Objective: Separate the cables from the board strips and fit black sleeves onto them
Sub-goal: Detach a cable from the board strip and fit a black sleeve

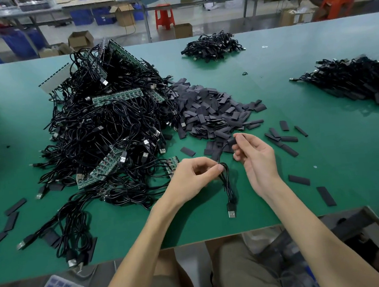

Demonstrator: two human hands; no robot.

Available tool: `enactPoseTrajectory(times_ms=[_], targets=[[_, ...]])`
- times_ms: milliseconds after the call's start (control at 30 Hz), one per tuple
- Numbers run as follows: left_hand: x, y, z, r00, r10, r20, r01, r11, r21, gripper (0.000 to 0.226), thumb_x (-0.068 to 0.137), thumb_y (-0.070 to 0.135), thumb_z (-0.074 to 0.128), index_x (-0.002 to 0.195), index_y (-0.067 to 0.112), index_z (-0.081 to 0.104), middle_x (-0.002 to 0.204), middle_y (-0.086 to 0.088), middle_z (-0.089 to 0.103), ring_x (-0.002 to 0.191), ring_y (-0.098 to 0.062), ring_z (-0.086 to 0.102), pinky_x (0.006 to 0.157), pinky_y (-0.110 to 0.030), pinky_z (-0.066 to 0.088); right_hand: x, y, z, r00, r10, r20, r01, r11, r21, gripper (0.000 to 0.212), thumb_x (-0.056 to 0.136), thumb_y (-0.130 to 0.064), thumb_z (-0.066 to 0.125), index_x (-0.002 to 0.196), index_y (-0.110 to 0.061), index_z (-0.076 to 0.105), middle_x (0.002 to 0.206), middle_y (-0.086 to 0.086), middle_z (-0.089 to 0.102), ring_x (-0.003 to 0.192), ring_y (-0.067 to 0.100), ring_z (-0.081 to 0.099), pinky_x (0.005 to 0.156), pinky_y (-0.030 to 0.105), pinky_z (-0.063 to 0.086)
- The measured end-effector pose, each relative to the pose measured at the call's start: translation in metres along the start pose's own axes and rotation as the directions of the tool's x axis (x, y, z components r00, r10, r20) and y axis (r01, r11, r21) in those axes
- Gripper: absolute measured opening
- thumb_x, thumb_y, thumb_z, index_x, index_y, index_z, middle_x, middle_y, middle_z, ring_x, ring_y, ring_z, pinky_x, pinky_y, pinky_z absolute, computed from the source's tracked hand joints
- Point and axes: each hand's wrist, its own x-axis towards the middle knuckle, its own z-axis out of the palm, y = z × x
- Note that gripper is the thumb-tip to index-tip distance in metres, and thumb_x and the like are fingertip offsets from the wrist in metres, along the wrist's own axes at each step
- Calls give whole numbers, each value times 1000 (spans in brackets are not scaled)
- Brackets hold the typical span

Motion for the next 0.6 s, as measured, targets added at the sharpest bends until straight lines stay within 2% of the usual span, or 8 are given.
enactPoseTrajectory(times_ms=[100, 167, 233, 333, 433, 533, 600], targets=[[1, 5, 0, 1000, -20, 3, 20, 1000, -7, 18, 96, 33, 70, 86, 19, 76, 73, -1, 74, 51, -12, 55, 54, -20, 42, 0, 0, -1, 998, 10, 55, -9, 1000, -16, 22, 92, -23, 69, 102, -3, 73, 74, 3, 68, 64, 11, 57, 60, 22, 50], [4, 11, -3, 998, -64, -27, 61, 991, -119, 23, 97, 32, 70, 83, 14, 75, 70, -11, 72, 52, -18, 54, 55, -22, 42, 1, 2, -1, 996, 9, 86, -5, 999, -41, 29, 91, -31, 67, 100, -3, 72, 76, 4, 69, 64, 11, 58, 61, 22, 51], [10, 21, -5, 994, -98, -43, 85, 966, -246, 25, 97, 30, 70, 83, 9, 74, 66, -16, 68, 54, -20, 53, 54, -23, 41, 2, 4, -2, 993, -7, 115, 20, 994, -110, 24, 98, -26, 63, 105, -5, 73, 80, 4, 71, 68, 10, 60, 64, 21, 53], [27, 42, -1, 995, -81, -50, 63, 952, -300, 26, 98, 24, 68, 83, 4, 72, 63, -12, 67, 55, -18, 55, 54, -22, 43, 2, 8, 1, 991, -16, 136, 51, 964, -260, 16, 103, -10, 59, 105, -12, 75, 88, 1, 76, 77, 10, 66, 73, 23, 56], [49, 65, 9, 995, -99, -30, 84, 940, -330, 29, 98, 22, 68, 87, -5, 70, 65, -14, 67, 52, -22, 54, 51, -31, 39, -1, 7, 6, 993, -7, 117, 36, 968, -250, 22, 104, -8, 56, 93, -18, 72, 78, -8, 72, 69, 4, 61, 66, 19, 50], [67, 81, 17, 989, -149, -2, 139, 924, -357, 25, 98, 22, 67, 84, 1, 69, 65, -10, 68, 51, -21, 59, 44, -23, 41, -1, 8, 6, 997, -15, 81, 30, 982, -184, 15, 104, -12, 58, 100, -12, 72, 84, 2, 71, 71, 11, 59, 64, 21, 50], [76, 87, 24, 987, -155, 30, 154, 905, -396, 22, 99, 21, 67, 86, 2, 69, 65, -5, 68, 53, -17, 63, 44, -22, 46, -2, 9, 5, 996, -15, 91, 36, 972, -231, 13, 102, -16, 63, 104, -6, 70, 81, 2, 72, 68, 11, 59, 64, 23, 49]])
